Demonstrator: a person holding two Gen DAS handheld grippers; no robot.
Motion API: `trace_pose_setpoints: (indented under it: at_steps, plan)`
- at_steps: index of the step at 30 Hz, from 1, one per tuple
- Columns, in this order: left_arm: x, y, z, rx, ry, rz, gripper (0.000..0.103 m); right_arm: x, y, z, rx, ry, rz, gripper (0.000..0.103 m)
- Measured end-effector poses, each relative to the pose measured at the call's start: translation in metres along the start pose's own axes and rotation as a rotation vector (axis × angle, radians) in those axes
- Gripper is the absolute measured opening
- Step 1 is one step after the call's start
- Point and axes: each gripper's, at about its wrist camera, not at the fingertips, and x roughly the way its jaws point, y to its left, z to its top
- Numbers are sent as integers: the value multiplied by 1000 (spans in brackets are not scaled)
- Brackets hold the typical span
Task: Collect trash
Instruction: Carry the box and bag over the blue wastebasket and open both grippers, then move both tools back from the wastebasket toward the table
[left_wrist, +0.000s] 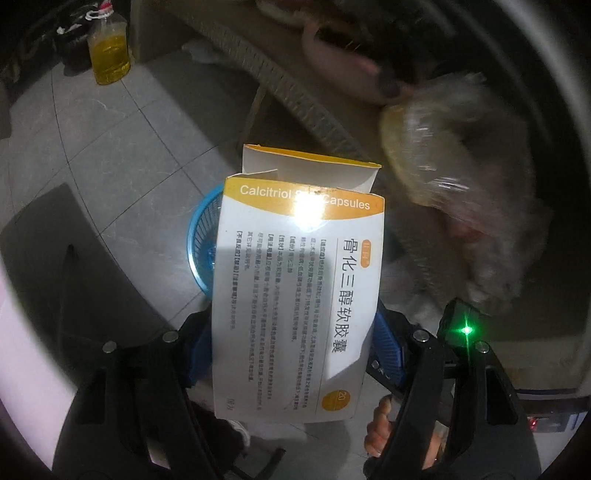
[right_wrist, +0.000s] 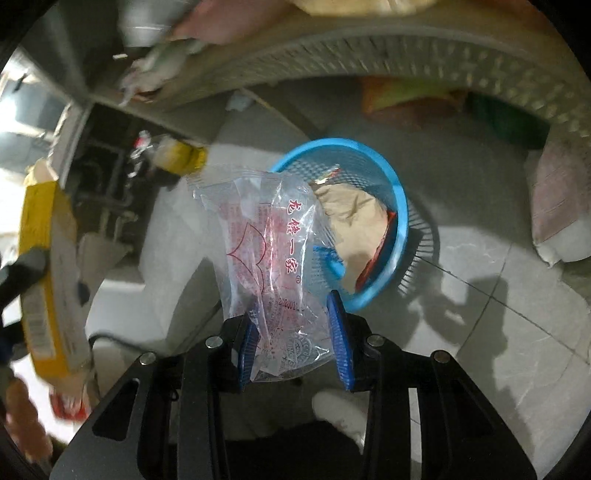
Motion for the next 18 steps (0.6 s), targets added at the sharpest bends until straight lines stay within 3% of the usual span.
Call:
trace_pose_setpoints:
  at_steps: [2, 4, 5, 8, 11, 18]
  plan:
    - [20, 2, 14, -3, 18, 10, 70, 27, -5, 16, 14, 0, -15, 48]
    - [41, 3, 25, -1, 41, 13, 83, 59, -16, 29, 38, 11, -42, 58]
    - [50, 4, 29, 0, 40, 27, 84, 72, -23, 32, 50, 16, -52, 63]
    - [63, 9, 29, -13, 59, 50, 84, 96, -44, 35, 117, 33, -74, 65]
    - [58, 17, 28, -55, 57, 22, 84, 96, -55, 28, 145, 16, -62, 67]
    - [11, 9, 21, -36, -42, 29, 84, 70, -60, 15, 127, -37, -73, 69]
